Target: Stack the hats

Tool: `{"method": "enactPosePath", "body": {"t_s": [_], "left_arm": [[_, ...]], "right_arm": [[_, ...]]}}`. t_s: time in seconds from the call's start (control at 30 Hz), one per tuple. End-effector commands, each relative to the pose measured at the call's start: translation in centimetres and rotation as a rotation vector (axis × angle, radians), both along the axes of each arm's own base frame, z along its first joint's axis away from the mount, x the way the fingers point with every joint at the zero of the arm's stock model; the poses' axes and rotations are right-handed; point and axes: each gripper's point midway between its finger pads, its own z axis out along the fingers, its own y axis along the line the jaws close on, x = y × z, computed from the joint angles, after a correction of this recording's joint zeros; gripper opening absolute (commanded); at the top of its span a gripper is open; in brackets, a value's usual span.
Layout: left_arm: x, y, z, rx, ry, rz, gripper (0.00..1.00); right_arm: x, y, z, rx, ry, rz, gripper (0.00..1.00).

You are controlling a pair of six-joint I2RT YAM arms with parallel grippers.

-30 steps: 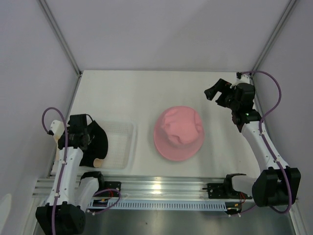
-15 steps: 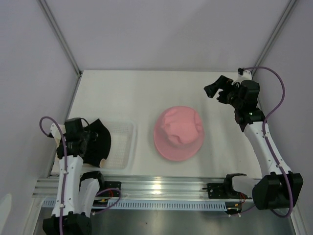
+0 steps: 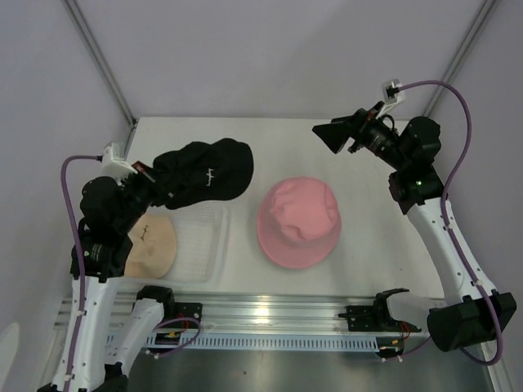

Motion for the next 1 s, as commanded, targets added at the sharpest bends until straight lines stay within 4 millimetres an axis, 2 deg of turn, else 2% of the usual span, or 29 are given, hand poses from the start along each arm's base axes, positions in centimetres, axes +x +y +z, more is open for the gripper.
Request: {"method": "enactPosePath", "body": {"t_s": [0.0, 0.07, 0.13, 0.2, 0.3, 0.37, 0.4, 0.5, 0.63, 0.83, 0.93, 0.97], "left_arm": [[0.0, -3.4, 3.3, 0.007, -0.128, -0.172, 0.01], [0.0, -5.1, 3.7, -0.010, -0.144, -0.243, 0.01], [0.4, -6.2, 5.4, -0.006, -0.182, -0.293, 0.01], [0.6, -7.6, 5.5, -0.003, -0.176, -0.362, 0.01], [0.4, -8.9, 7.2, -0.011, -0.231, -0.412, 0.01], [0.1, -9.9, 7.6, -0.027, -0.242, -0.452, 0.01], [0.2, -10.1, 7.7, -0.032, -0.247, -0.461, 0.01], [0.3, -11.4, 7.9, -0.041, -0.247, -0.503, 0.01], [0.2, -12.9, 8.4, -0.054, -0.267, -0.548, 0.01], [0.4, -14.4, 7.5, -0.046, -0.252, -0.588, 0.01], [0.9, -14.6, 6.2, -0.005, -0.230, -0.587, 0.01], [1.1, -14.8, 5.7, 0.004, -0.216, -0.591, 0.01]], "right_arm": [[-1.6, 3.0, 2.3, 0.088, -0.011, 0.141, 1.00], [-1.7, 3.8, 1.5, 0.159, 0.074, 0.172, 0.99], [-2.3, 4.6, 1.8, 0.203, 0.078, 0.208, 0.99], [-2.7, 5.1, 1.1, 0.238, 0.146, 0.224, 0.99], [-2.9, 5.6, -0.2, 0.285, 0.272, 0.229, 1.00], [-3.5, 5.7, -0.1, 0.326, 0.292, 0.234, 0.99], [-3.9, 6.1, -1.1, 0.354, 0.341, 0.246, 0.99], [-4.5, 6.5, -1.3, 0.399, 0.373, 0.238, 0.99], [-4.0, 7.0, -2.2, 0.388, 0.428, 0.227, 0.99], [-4.9, 7.5, -0.9, 0.428, 0.401, 0.273, 0.79], [-5.5, 7.7, -0.2, 0.444, 0.400, 0.298, 0.62], [-5.7, 7.8, -0.1, 0.444, 0.400, 0.308, 0.54]]}}
